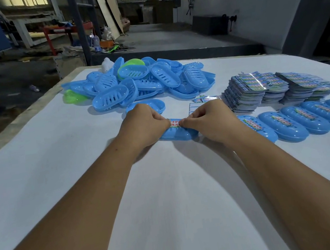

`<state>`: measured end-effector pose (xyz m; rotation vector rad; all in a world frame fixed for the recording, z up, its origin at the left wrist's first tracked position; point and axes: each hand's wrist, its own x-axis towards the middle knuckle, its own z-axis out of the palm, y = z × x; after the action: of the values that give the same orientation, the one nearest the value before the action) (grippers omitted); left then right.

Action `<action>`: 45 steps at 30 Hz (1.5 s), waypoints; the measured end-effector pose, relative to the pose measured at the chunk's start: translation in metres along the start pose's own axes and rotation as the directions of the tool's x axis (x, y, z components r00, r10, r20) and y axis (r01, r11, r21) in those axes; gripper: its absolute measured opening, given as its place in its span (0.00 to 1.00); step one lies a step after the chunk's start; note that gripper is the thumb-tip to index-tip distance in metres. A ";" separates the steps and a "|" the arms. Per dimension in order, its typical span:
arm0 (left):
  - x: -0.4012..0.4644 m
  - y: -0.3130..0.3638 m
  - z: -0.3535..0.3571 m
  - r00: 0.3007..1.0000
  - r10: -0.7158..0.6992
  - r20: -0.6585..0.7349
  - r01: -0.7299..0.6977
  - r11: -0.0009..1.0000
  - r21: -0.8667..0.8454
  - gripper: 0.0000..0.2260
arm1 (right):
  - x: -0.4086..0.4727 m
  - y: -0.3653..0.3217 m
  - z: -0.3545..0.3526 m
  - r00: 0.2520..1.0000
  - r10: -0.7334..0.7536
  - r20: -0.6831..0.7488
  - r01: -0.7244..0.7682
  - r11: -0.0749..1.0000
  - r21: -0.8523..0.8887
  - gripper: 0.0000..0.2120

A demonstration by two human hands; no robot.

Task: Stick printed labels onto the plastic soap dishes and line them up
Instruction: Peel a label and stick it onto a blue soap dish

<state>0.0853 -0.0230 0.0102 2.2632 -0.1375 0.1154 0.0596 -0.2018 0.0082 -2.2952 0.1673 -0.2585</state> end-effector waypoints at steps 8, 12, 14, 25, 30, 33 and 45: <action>0.000 0.002 0.006 0.991 0.103 -0.080 -0.074 0.949 0.306 0.07 | -0.003 -0.006 0.005 0.993 -0.073 -0.094 0.045 0.963 -0.267 0.17; 0.000 0.002 0.011 0.966 0.214 -0.143 -0.135 0.895 0.426 0.10 | -0.004 -0.011 0.009 0.983 -0.096 -0.158 0.029 0.923 -0.384 0.16; 0.001 0.002 0.012 0.961 0.229 -0.153 -0.142 0.889 0.435 0.10 | -0.004 -0.012 0.009 0.982 -0.091 -0.163 0.020 0.918 -0.396 0.16; 0.003 -0.003 0.010 0.999 0.043 0.000 -0.043 0.999 -0.031 0.16 | 0.000 -0.006 0.010 0.988 -0.150 -0.018 0.148 0.984 -0.097 0.19; 0.002 0.003 0.007 0.999 -0.025 -0.023 0.018 0.963 -0.270 0.12 | -0.009 -0.011 0.012 0.949 -0.288 0.128 0.298 0.952 -0.065 0.22; 0.004 0.002 0.007 0.996 -0.030 -0.088 0.010 0.976 -0.219 0.08 | -0.016 -0.011 0.008 0.930 -0.313 0.190 0.353 0.906 -0.236 0.28; 0.003 0.001 0.003 0.996 0.034 -0.084 -0.028 0.997 0.074 0.05 | -0.018 0.007 -0.050 0.998 0.002 0.065 0.041 0.758 -0.651 0.21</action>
<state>0.0879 -0.0266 0.0093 2.3248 -0.1246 0.2367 0.0301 -0.2387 0.0331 -3.0065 0.2295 -0.1485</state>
